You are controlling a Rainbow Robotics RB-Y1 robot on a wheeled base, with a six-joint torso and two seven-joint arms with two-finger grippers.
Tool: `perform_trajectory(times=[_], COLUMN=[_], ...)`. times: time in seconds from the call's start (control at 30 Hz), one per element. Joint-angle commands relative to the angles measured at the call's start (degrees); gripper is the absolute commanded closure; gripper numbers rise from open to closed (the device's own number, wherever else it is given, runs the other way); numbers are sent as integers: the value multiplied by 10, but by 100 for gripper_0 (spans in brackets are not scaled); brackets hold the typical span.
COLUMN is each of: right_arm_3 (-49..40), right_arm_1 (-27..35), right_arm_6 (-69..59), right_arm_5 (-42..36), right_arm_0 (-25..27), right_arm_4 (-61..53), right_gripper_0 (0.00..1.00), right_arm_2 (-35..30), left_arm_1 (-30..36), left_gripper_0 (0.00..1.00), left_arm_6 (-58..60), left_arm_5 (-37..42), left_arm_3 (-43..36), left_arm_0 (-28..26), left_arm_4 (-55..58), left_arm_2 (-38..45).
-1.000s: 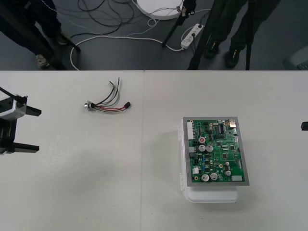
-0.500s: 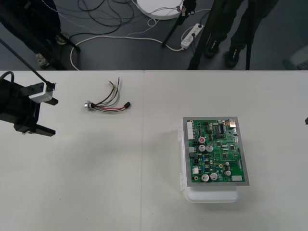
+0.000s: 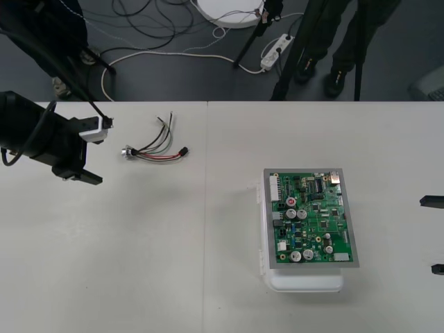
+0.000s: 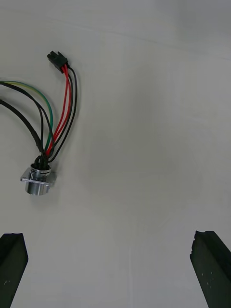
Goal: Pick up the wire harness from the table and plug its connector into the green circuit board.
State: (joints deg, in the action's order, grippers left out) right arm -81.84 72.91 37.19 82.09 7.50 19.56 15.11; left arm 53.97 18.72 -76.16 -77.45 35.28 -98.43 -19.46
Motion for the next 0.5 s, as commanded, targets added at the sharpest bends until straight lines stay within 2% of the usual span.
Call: perform_trajectory(times=[0.03, 0.23, 0.5], right_arm_3=[27, 50, 67], right_arm_1=[21, 21, 21], right_arm_6=[53, 64, 75], right_arm_5=[11, 40, 76], right_arm_0=[-65, -113, -141], right_arm_4=[-29, -51, -62], right_gripper_0=[0, 0, 0], right_arm_2=[74, 130, 151], left_arm_1=[25, 25, 25], left_gripper_0=[0, 0, 0], left_arm_6=[8, 3, -4], left_arm_5=[85, 126, 182], left_arm_3=[24, 27, 29], left_arm_0=[50, 63, 87], left_arm_4=[-4, -40, -99], left_arm_2=[-38, -55, -110])
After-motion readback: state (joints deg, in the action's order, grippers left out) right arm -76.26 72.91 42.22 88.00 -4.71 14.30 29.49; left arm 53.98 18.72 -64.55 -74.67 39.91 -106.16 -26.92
